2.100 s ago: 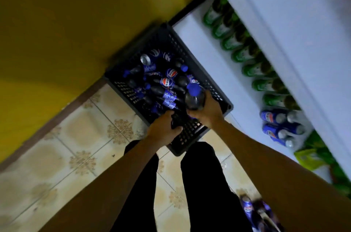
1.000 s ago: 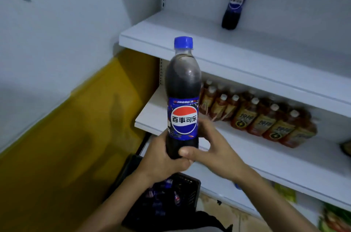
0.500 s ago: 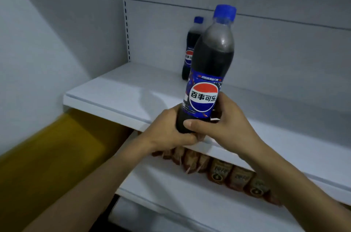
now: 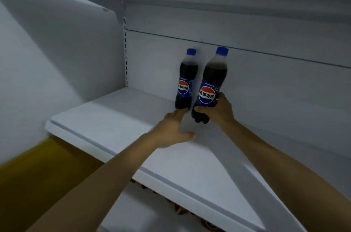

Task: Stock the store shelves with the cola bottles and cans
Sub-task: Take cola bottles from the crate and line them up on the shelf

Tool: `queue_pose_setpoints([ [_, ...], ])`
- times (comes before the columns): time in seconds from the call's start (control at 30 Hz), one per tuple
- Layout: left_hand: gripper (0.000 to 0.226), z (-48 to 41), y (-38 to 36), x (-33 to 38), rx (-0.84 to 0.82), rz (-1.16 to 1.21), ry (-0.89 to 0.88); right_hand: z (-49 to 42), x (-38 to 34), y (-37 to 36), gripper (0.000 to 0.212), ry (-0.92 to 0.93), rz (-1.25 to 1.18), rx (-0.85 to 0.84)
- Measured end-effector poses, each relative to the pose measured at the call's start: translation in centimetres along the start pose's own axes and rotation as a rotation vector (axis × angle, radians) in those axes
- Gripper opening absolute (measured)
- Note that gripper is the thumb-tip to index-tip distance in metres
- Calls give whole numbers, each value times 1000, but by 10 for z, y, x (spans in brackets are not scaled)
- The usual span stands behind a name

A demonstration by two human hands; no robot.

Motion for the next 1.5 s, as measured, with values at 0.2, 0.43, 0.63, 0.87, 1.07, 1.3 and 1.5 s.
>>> queue_pose_setpoints([
  [0.2, 109, -37, 4, -13, 12, -84, 187, -37, 15, -15, 78, -16, 55, -34],
  [0.43, 111, -61, -4, -30, 13, -178, 299, -54, 28, -26, 79, -59, 89, -11],
  [0.63, 114, -67, -5, -48, 17, -120, 350, -60, 30, -28, 81, -51, 72, -10],
  [0.87, 111, -76, -4, -46, -2, -103, 287, -60, 32, -28, 77, -40, 69, 5],
  [1.07, 106, -75, -5, -49, -10, -121, 268, -58, 36, -29, 75, -63, 4, 4],
  [1.3, 106, -74, -10, -47, -30, -162, 274, -55, 38, -29, 75, -71, 38, 16],
  [1.5, 99, -49, 0, -38, -62, -230, 199, -23, 41, -20, 94, -147, 167, 45],
])
Point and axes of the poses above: each hand's wrist, its own z-axis away from the middle knuckle, its own y-axis out of the back of the hand, x = y × z, the point moved 10 cm from there along -z, towards the middle knuckle, and after that the axes turned 5 degrees about -x, right-handed, at the moved point
